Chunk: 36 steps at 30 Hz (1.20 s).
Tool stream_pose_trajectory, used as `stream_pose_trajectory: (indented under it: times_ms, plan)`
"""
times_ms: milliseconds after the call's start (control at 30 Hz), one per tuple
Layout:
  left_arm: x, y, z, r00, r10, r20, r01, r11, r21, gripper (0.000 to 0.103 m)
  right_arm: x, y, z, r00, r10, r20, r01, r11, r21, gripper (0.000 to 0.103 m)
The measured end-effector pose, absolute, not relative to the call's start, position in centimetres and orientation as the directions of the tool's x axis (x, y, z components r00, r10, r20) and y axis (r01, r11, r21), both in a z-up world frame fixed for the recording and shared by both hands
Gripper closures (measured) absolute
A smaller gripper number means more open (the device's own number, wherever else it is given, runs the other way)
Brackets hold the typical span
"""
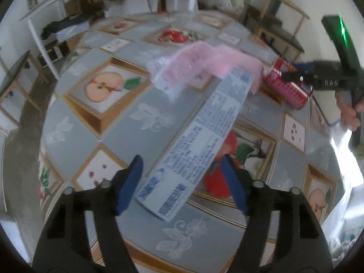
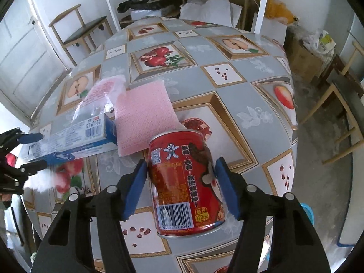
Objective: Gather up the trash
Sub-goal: 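Grasp the red drink can with the right gripper while the left grasps the toothpaste box, then lift the red can with the right gripper while the left regrips the toothpaste box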
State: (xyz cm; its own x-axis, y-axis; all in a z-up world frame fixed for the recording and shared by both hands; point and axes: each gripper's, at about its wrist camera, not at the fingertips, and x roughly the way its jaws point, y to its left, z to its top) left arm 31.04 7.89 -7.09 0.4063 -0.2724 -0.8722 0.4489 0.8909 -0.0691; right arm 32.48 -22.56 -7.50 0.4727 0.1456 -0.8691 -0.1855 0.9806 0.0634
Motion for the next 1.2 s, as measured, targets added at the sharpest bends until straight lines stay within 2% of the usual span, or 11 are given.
stream_pose_trajectory:
  times_ms: [67, 167, 267, 633, 800, 900, 967, 1200]
  plan:
    - [30.9, 7.6, -7.4, 0.399, -0.248, -0.883, 0.445, 0.894, -0.05, 0.049, 32.4, -22.3, -7.5, 0.472, 0.141, -0.87, -0.187, 0.981, 0.057, 0.043]
    - [30.0, 8.2, -7.3, 0.374, -0.281, -0.884, 0.424, 0.899, -0.107, 0.06, 31.7, -21.7, -7.4, 0.469, 0.14, -0.872, -0.194, 0.98, 0.053, 0.043]
    - [28.8, 8.6, -7.3, 0.346, -0.286, -0.893, 0.381, 0.913, -0.145, 0.066, 30.4, -21.0, -7.4, 0.465, 0.145, -0.874, -0.204, 0.978, 0.053, 0.044]
    - [19.0, 11.8, -7.8, 0.21, -0.498, -0.842, 0.214, 0.863, -0.457, 0.068, 21.3, -20.0, -7.6, 0.41, 0.234, -0.881, -0.227, 0.962, 0.15, 0.044]
    - [15.1, 12.3, -8.2, 0.194, -0.557, -0.808, 0.151, 0.83, -0.536, 0.069, 17.6, -19.9, -7.7, 0.399, 0.274, -0.875, -0.226, 0.954, 0.196, 0.044]
    - [14.4, 12.2, -7.7, 0.202, -0.572, -0.795, 0.148, 0.82, -0.553, 0.06, 16.6, -19.7, -7.7, 0.405, 0.269, -0.874, -0.223, 0.956, 0.191, 0.043]
    - [14.7, 12.1, -7.4, 0.219, -0.555, -0.803, 0.147, 0.832, -0.535, 0.051, 16.5, -19.8, -7.7, 0.403, 0.27, -0.875, -0.219, 0.956, 0.194, 0.043]
    - [18.3, 10.6, -6.3, 0.221, -0.572, -0.79, 0.161, 0.82, -0.549, 0.041, 16.8, -19.9, -7.9, 0.385, 0.284, -0.878, -0.203, 0.954, 0.22, 0.042]
